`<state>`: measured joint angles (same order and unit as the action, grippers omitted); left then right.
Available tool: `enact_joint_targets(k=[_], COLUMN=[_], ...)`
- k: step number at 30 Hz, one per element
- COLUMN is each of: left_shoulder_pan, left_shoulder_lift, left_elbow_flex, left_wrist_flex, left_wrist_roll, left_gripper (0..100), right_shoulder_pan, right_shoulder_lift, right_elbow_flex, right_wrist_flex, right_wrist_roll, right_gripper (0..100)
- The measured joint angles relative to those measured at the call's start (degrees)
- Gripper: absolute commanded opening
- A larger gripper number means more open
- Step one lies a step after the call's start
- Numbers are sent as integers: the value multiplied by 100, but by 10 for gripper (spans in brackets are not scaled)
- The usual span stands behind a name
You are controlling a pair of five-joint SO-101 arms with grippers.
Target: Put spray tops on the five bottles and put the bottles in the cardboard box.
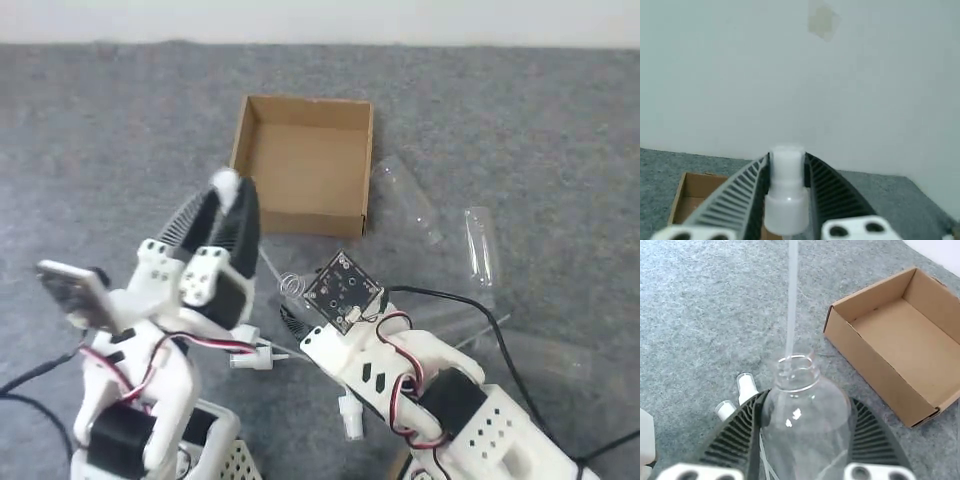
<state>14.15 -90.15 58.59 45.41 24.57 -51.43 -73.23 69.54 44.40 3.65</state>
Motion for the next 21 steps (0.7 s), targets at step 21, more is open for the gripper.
enact_joint_targets(k=[21], left_shoulder_pan=[519], left_shoulder_lift=[0], left_elbow_flex=[290], left_wrist_flex=[246], left_wrist_roll=[-202], left_gripper=[12], right_shoulder_pan=[132], right_shoulder_lift=[0], right_elbow_flex=[0], right_wrist_flex=[0], right_wrist_roll=[-237], right_gripper=[124])
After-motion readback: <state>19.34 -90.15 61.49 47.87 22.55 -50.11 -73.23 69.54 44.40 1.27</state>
